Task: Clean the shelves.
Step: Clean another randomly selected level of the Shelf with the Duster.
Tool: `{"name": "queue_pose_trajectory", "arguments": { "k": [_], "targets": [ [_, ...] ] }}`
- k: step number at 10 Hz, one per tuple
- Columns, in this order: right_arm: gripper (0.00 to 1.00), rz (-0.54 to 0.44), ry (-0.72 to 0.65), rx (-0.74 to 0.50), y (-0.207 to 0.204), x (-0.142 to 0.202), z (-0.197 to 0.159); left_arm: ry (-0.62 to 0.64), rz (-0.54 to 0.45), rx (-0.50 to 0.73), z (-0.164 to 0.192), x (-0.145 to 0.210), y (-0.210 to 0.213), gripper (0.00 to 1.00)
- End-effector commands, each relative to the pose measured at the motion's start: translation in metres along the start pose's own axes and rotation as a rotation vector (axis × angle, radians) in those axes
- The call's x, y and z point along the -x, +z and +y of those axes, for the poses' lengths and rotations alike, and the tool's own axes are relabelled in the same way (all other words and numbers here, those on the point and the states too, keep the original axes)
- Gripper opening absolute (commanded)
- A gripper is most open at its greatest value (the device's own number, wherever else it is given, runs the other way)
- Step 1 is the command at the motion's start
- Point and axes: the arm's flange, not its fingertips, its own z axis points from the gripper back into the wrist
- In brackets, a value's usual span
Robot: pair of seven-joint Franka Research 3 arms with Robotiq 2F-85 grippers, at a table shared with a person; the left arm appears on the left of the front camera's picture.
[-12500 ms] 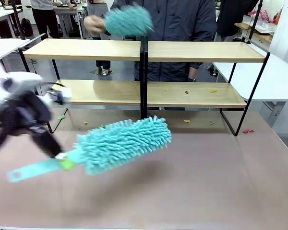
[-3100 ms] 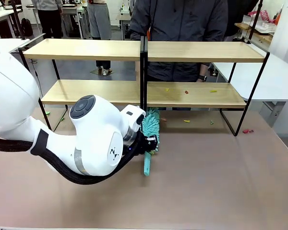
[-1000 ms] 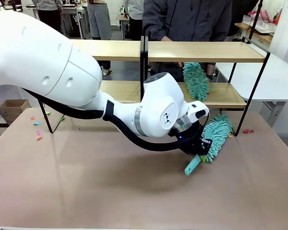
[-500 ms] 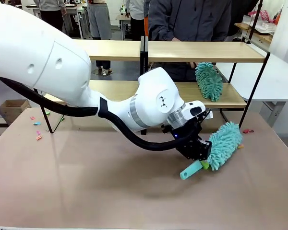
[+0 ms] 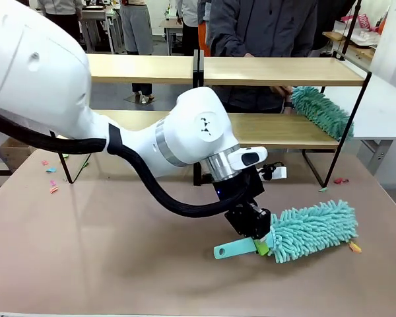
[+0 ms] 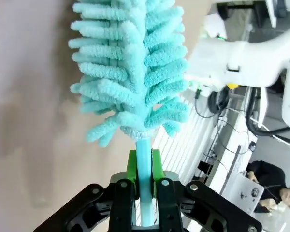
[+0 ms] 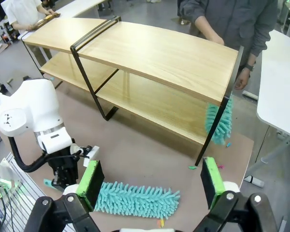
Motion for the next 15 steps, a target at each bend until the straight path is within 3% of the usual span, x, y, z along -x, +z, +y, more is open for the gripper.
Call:
{"name": "queue_pose_trajectory", "arguments": {
  "k": [1,2,3,6,8,9,13,15],
  "targets": [
    [1.00,-0.003,-0.001,-0.003,0.000,0.000,-0.001,0.002,-0.163,0.099,0.005,0.027,0.015,0.13],
    [1.00,-0.003,-0.001,-0.003,0.000,0.000,-0.001,0.014,-0.278,0.137,0.002,0.033,0.017,0.13],
    [1.00,-0.003,-0.001,-0.003,0.000,0.000,-0.001,0.001,-0.301,0.128,0.001,0.038,0.018,0.13],
    [1.00,-0.003,-0.001,-0.003,0.000,0.000,-0.001,0.000,-0.229,0.135,-0.001,0.071,0.039,0.13],
    [1.00,-0.003,-0.001,-0.003,0.000,0.000,-0.001,0.053,-0.175,0.180,-0.003,0.121,0.060,0.13],
    [1.00,-0.003,-0.001,-0.003,0.000,0.000,-0.001,0.115,-0.209,0.158,-0.007,0.146,0.065,0.13],
    [1.00,-0.003,-0.001,-0.003,0.000,0.000,-0.001,0.417,-0.525,0.009,-0.042,0.262,0.096,0.13],
    [1.00,-0.003,-0.001,-0.003,0.000,0.000,-0.001,0.587,-0.742,-0.070,-0.059,0.337,0.125,0.13]
  ]
}}
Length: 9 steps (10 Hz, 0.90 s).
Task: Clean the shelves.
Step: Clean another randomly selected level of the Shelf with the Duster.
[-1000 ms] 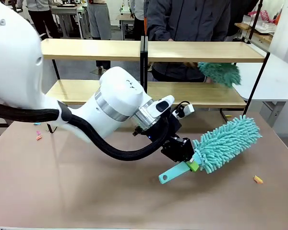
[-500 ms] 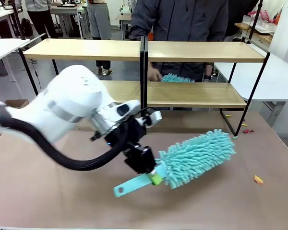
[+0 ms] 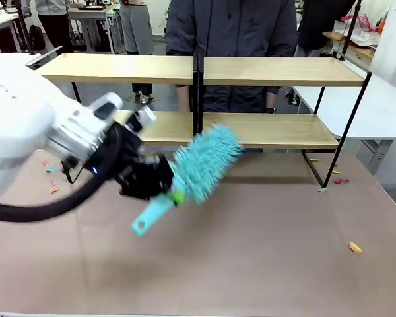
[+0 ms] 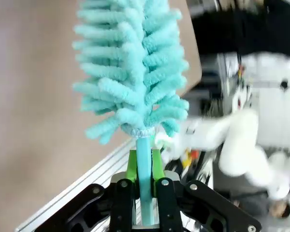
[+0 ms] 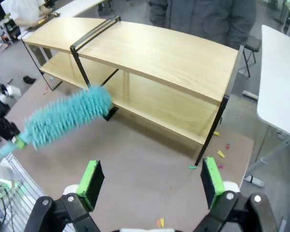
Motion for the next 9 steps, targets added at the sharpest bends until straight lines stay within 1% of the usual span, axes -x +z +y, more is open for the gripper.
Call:
{"name": "queue_pose_trajectory", "arguments": {
  "k": [1,2,3,4,5,7,8,9],
  "targets": [
    [1.00,-0.003,-0.001,-0.003,0.000,0.000,-0.001,0.110,-0.187,-0.083,0.044,0.141,0.074,0.13],
    [1.00,-0.003,-0.001,-0.003,0.000,0.000,-0.001,0.229,-0.225,-0.135,0.047,0.164,0.100,0.13],
    [1.00,-0.003,-0.001,-0.003,0.000,0.000,-0.001,0.305,-0.228,-0.176,0.050,0.179,0.113,0.13],
    [1.00,-0.003,-0.001,-0.003,0.000,0.000,-0.001,0.375,-0.169,-0.319,0.057,0.177,0.105,0.13],
    [1.00,-0.003,-0.001,-0.003,0.000,0.000,-0.001,0.206,-0.211,-0.130,-0.030,0.011,0.089,0.13],
    [1.00,-0.003,-0.001,-0.003,0.000,0.000,-0.001,0.206,-0.211,-0.130,-0.030,0.011,0.089,0.13],
    [1.00,-0.003,-0.001,-0.003,0.000,0.000,-0.001,0.279,-0.221,-0.224,-0.033,0.028,0.107,0.13],
    [1.00,-0.003,-0.001,-0.003,0.000,0.000,-0.001,0.252,-0.143,-0.118,-0.046,-0.004,0.070,0.13]
  ]
}}
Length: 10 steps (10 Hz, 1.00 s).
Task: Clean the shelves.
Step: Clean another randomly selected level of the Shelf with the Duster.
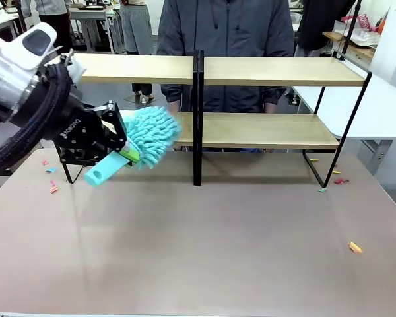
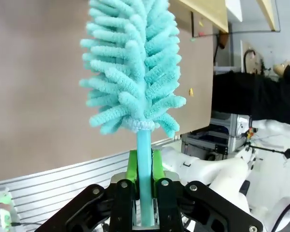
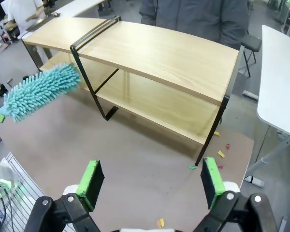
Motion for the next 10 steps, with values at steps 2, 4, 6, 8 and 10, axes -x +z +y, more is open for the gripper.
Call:
{"name": "queue_pose_trajectory", "arguments": {
  "k": [2,4,6,8,10],
  "targets": [
    [1.00,-0.003,-0.001,-0.003,0.000,0.000,-0.001,0.000,0.000,0.000,0.000,0.000,0.000,0.13],
    [1.00,-0.003,-0.001,-0.003,0.000,0.000,-0.001,-0.072,0.200,0.068,-0.008,0.005,0.035,0.13],
    [1.00,-0.003,-0.001,-0.003,0.000,0.000,-0.001,-0.114,0.281,0.061,0.007,0.028,0.097,0.13],
    [1.00,-0.003,-0.001,-0.003,0.000,0.000,-0.001,-0.112,0.079,0.092,0.027,0.053,0.164,0.13],
    [1.00,-0.003,-0.001,-0.003,0.000,0.000,-0.001,-0.117,-0.230,0.194,0.050,0.086,0.250,0.13]
  ]
}}
